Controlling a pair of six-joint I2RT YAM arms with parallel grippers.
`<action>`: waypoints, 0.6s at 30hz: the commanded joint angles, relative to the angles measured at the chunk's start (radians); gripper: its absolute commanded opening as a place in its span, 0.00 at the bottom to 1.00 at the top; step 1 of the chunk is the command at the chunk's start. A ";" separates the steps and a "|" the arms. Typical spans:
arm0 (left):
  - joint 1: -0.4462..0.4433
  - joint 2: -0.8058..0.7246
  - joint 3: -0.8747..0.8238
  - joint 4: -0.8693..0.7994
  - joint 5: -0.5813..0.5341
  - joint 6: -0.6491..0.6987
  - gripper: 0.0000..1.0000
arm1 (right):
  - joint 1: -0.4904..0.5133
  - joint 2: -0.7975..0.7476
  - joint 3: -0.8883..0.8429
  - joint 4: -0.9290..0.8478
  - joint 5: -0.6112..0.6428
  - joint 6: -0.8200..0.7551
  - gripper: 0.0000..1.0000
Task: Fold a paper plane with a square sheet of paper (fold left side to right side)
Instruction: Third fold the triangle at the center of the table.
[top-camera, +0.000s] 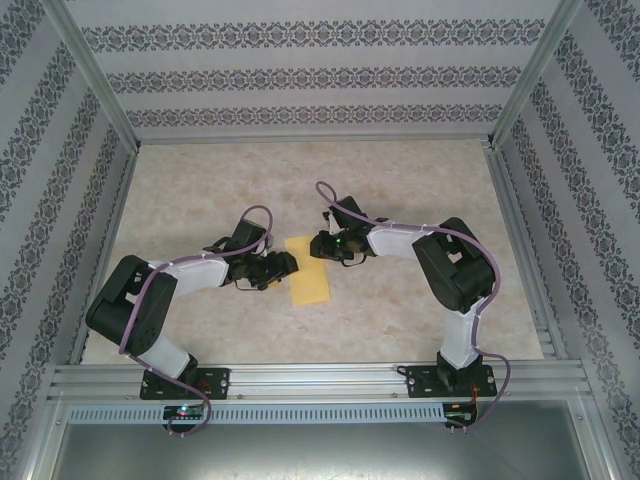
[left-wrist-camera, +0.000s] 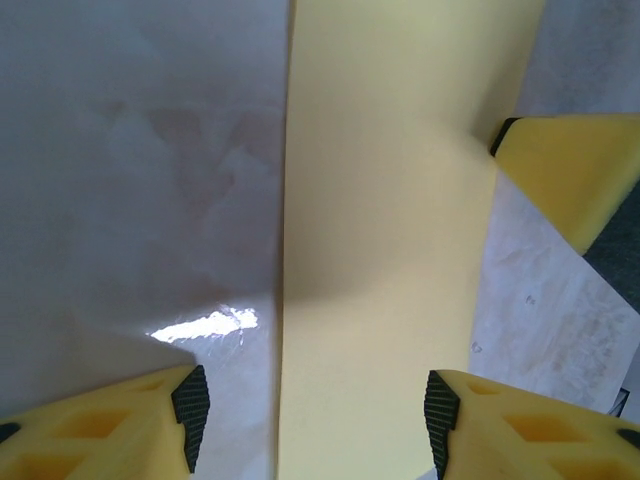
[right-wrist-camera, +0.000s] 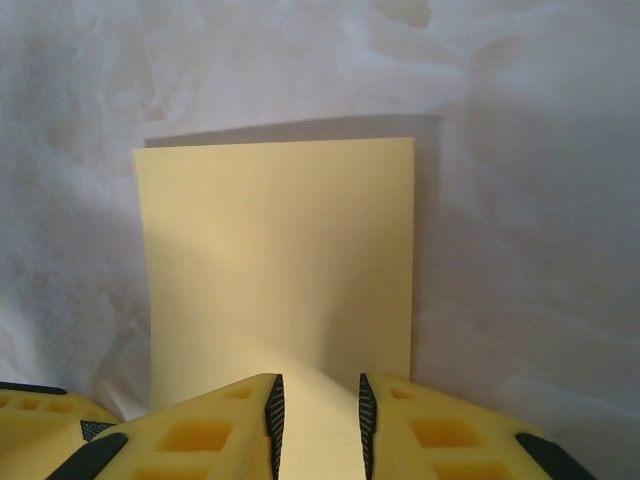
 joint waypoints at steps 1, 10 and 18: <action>-0.008 0.032 0.008 0.045 0.046 -0.030 0.61 | 0.006 0.007 0.002 -0.030 0.039 -0.031 0.28; -0.020 0.056 0.012 0.090 0.079 -0.060 0.46 | 0.005 0.001 -0.007 -0.039 0.043 -0.046 0.28; -0.028 0.046 0.018 0.086 0.088 -0.065 0.38 | 0.006 0.005 -0.007 -0.035 0.038 -0.045 0.28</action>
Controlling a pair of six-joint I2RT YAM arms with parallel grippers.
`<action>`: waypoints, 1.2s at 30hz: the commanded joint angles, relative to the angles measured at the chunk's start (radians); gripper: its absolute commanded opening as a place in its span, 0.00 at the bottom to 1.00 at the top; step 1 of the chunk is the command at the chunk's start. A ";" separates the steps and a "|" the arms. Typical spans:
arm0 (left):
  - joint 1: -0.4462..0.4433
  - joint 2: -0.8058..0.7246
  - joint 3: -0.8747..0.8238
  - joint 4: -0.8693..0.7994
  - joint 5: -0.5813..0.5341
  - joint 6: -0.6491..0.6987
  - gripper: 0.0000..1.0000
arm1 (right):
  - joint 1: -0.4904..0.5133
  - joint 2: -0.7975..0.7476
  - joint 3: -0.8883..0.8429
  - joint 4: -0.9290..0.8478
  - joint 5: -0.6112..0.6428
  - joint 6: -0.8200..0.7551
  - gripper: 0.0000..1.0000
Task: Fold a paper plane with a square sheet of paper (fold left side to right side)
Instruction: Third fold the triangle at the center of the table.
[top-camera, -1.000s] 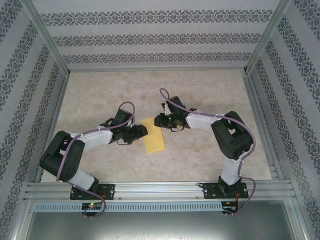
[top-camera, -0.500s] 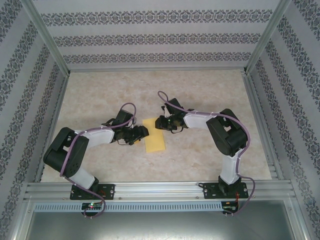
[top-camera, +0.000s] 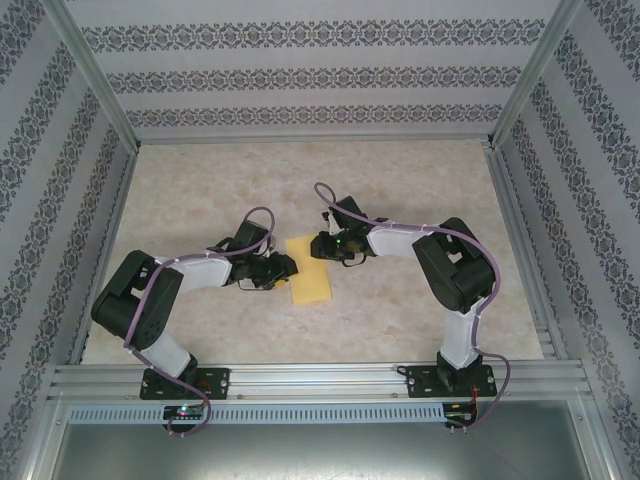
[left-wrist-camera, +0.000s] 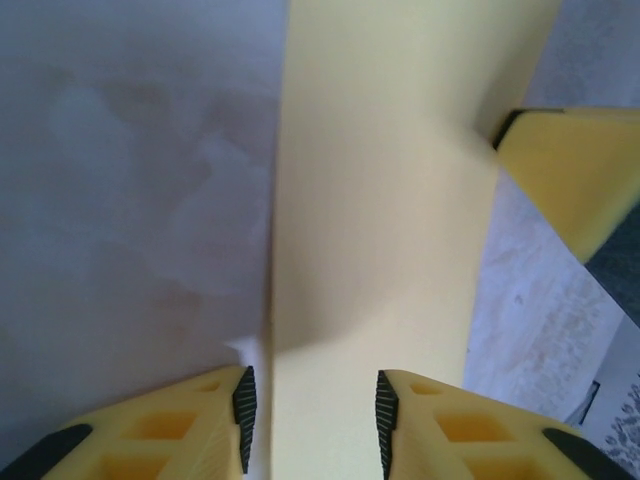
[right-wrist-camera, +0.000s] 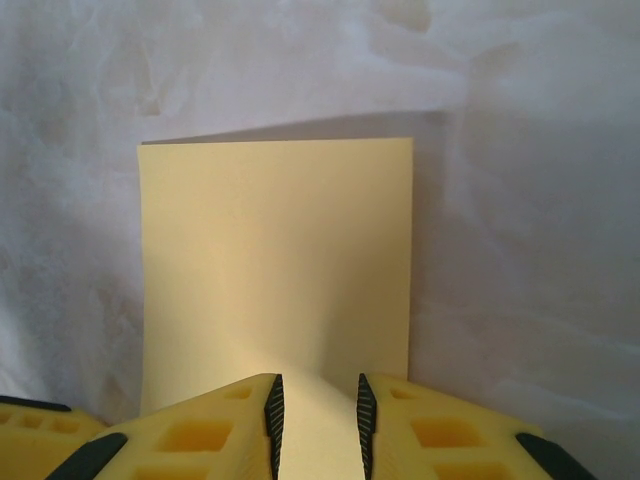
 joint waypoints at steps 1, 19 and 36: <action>-0.014 0.006 0.017 0.039 0.043 -0.017 0.37 | 0.006 0.005 -0.007 -0.030 0.027 -0.016 0.28; -0.016 -0.057 0.016 -0.040 -0.005 -0.029 0.10 | 0.001 -0.037 -0.034 0.034 0.020 -0.022 0.35; -0.017 -0.065 0.038 -0.055 0.025 -0.179 0.00 | 0.218 -0.659 -0.415 0.058 0.312 -0.326 0.56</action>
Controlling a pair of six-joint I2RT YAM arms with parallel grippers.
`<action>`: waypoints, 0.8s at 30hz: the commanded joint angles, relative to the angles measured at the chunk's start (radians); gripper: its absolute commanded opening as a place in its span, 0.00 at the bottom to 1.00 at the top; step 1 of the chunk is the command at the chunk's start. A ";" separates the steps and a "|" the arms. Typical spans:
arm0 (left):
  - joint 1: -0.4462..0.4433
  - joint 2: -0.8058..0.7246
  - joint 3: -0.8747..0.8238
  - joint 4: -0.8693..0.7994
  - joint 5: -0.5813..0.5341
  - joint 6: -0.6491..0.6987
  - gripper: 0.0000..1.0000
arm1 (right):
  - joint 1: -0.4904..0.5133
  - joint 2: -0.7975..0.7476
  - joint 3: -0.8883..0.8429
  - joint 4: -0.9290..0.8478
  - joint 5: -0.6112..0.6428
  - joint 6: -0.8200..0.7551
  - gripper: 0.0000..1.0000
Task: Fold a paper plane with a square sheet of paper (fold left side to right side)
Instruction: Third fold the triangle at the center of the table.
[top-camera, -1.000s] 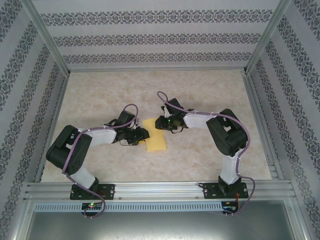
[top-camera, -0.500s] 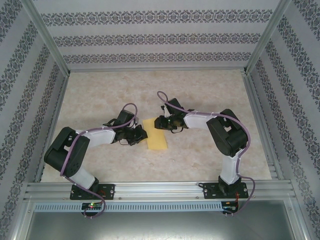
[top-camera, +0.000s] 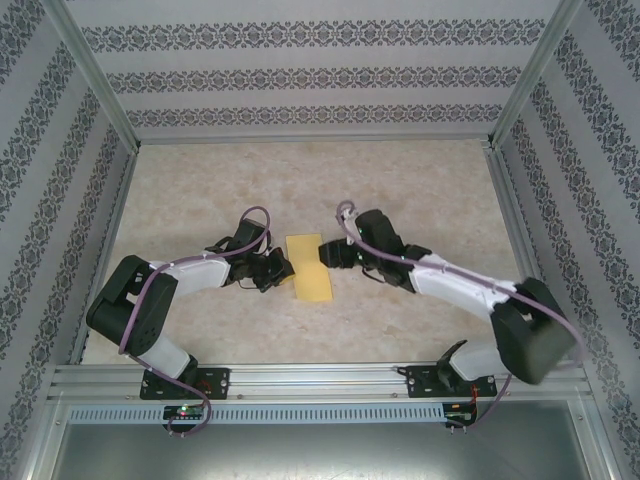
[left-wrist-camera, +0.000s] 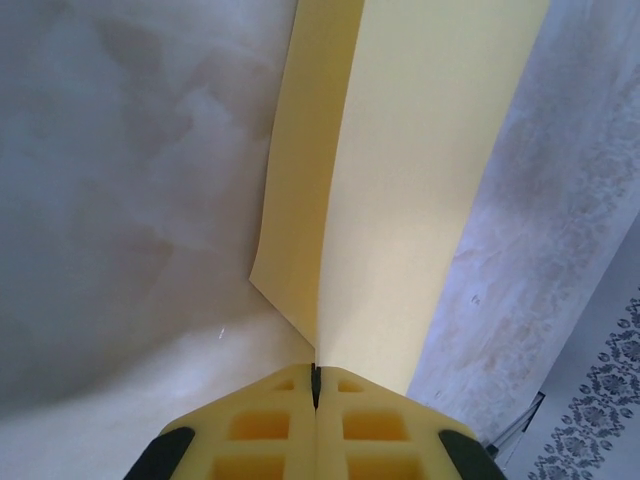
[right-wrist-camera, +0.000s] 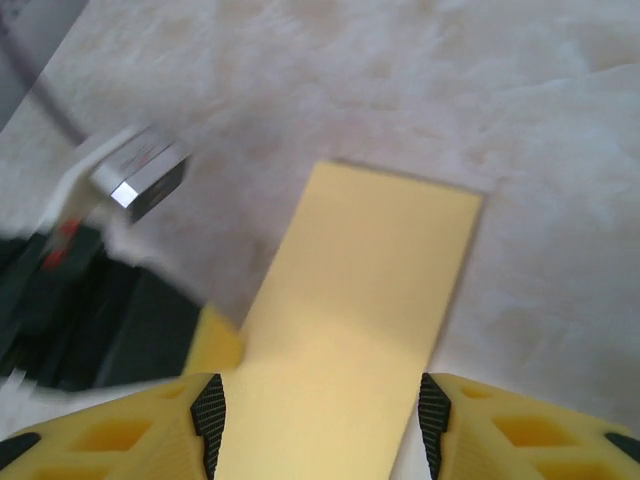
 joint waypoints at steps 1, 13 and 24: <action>-0.010 -0.017 0.033 -0.024 0.030 -0.045 0.00 | 0.159 -0.118 -0.083 -0.068 0.191 -0.127 0.58; -0.009 0.002 0.053 -0.034 0.057 -0.058 0.00 | 0.492 -0.023 -0.056 -0.179 0.499 -0.267 0.65; -0.009 0.001 0.055 -0.046 0.054 -0.053 0.00 | 0.462 0.198 0.057 -0.099 0.528 -0.369 0.55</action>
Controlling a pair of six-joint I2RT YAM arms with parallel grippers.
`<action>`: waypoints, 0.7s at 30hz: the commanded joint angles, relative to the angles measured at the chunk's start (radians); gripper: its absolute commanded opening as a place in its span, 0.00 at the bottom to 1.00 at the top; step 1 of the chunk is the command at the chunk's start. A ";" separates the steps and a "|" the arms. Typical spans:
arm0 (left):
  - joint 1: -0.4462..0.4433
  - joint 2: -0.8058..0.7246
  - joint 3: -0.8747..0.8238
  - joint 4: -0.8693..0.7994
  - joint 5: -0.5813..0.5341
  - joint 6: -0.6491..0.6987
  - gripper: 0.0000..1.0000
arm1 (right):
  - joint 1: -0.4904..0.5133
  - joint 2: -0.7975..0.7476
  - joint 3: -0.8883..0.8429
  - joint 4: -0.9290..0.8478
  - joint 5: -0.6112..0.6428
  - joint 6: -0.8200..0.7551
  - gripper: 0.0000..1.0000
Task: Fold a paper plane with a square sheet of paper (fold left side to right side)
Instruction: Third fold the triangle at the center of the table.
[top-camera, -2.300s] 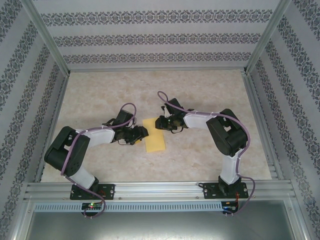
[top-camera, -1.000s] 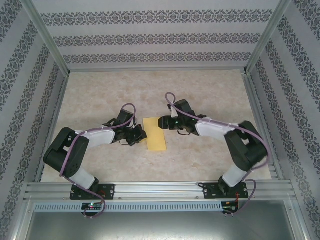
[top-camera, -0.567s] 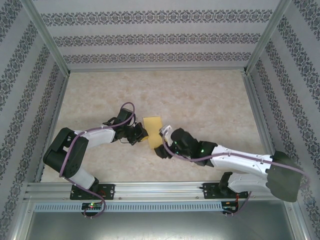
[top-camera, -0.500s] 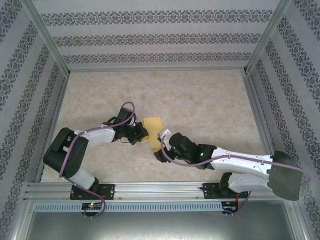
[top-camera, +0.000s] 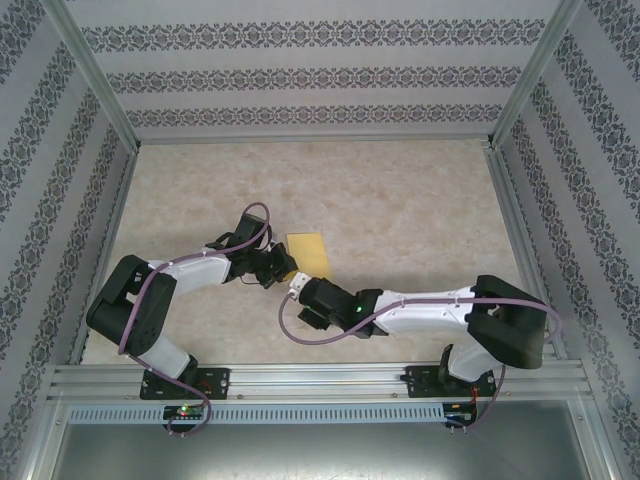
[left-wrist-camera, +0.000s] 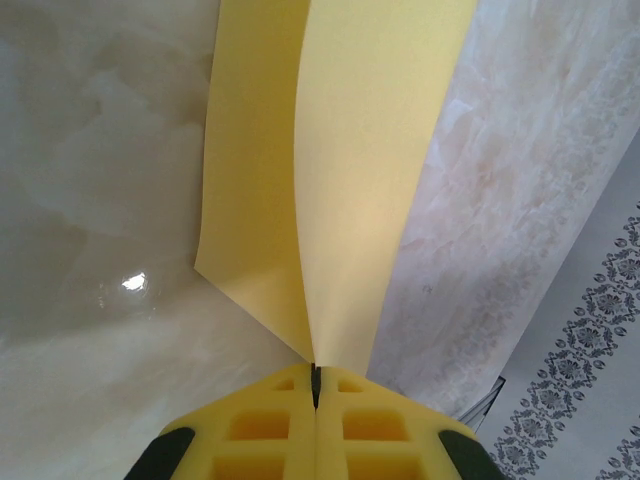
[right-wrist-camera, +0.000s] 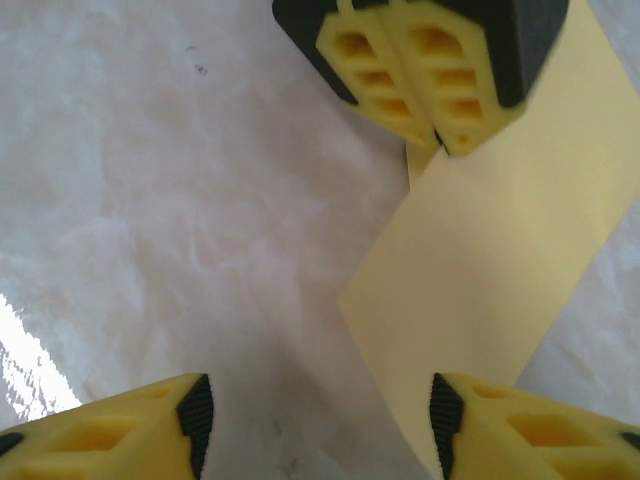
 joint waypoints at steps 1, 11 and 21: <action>-0.011 0.001 0.018 -0.037 0.010 -0.010 0.00 | -0.020 0.029 0.034 0.031 0.034 -0.033 0.52; -0.010 0.004 0.020 -0.050 0.007 0.007 0.00 | -0.104 0.024 0.018 0.084 -0.107 -0.020 0.06; 0.001 -0.013 0.040 -0.120 -0.022 0.060 0.05 | -0.146 0.001 0.003 0.059 -0.239 -0.013 0.00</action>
